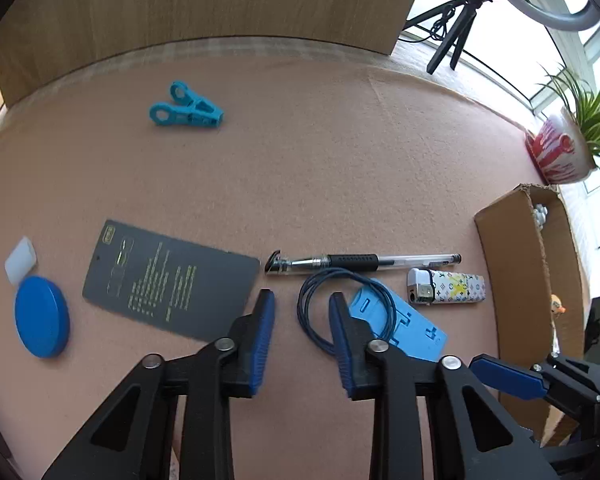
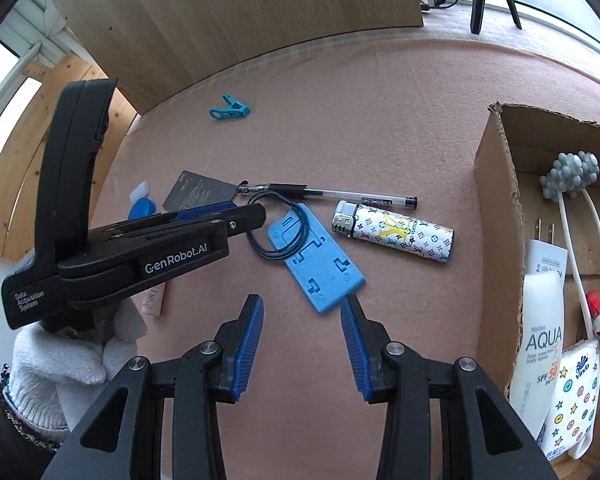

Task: Organize objects
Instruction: 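Grasp the blue phone stand with the right gripper while the left gripper reaches toward the dark cable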

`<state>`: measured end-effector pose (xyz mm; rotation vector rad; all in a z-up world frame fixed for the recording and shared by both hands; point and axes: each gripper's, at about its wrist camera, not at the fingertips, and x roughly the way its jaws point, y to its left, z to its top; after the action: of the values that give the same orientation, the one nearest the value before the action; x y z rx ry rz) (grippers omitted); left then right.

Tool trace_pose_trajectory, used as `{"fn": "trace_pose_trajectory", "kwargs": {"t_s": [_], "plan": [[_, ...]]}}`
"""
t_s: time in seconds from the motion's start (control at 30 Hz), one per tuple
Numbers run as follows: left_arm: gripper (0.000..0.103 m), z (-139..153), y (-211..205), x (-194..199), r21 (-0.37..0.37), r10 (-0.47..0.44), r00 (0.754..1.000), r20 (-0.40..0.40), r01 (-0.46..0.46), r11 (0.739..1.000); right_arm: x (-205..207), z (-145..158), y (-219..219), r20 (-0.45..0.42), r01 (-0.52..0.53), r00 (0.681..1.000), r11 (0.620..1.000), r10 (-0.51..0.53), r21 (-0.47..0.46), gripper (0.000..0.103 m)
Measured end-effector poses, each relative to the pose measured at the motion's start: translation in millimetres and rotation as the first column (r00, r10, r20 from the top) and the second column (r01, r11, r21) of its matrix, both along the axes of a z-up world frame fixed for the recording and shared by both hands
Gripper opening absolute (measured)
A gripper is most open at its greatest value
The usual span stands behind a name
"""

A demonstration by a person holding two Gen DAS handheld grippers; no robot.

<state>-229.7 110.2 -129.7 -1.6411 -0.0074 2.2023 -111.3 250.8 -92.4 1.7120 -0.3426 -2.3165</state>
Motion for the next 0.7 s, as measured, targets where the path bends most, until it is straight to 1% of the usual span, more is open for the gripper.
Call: {"fn": "trace_pose_trajectory", "kwargs": {"t_s": [0.03,0.07,0.13,0.23,0.3,0.47,0.6,0.7], "plan": [[0.011,0,0,0,-0.016,0.0,1.0,-0.004,0.0,1.0,-2,-2,0,0.003,0.0,1.0,1.0,0.0,0.007,0.037],[0.003,-1,-1,0,-0.021,0.003,1.0,-0.002,-0.003,1.0,-4,-3,0,0.004,-0.023,1.0,1.0,0.023,0.009,0.039],[0.003,-1,-5,0,-0.012,0.006,1.0,0.007,-0.006,1.0,-9,-7,-3,0.008,-0.042,0.999,0.999,0.042,0.023,0.041],[0.003,0,-18,8,-0.021,0.011,1.0,0.001,-0.011,1.0,-16,-13,-9,0.009,-0.077,0.997,0.996,0.076,0.055,0.041],[0.003,-1,-27,11,-0.011,0.021,1.0,0.007,-0.021,1.0,-22,-16,-13,0.01,-0.089,0.996,0.992,0.089,0.091,0.041],[0.003,-1,-48,26,0.009,0.05,0.999,0.02,-0.05,0.999,-34,-21,-21,-0.001,-0.135,0.991,0.981,0.136,0.139,0.044],[0.003,-2,-62,37,0.035,0.075,0.997,0.03,-0.076,0.997,-41,-27,-27,0.015,-0.182,0.983,0.971,0.182,0.153,0.045],[0.003,-3,-72,45,0.056,0.098,0.994,0.038,-0.1,0.993,-43,-28,-32,0.025,-0.218,0.976,0.961,0.217,0.171,0.048]]}}
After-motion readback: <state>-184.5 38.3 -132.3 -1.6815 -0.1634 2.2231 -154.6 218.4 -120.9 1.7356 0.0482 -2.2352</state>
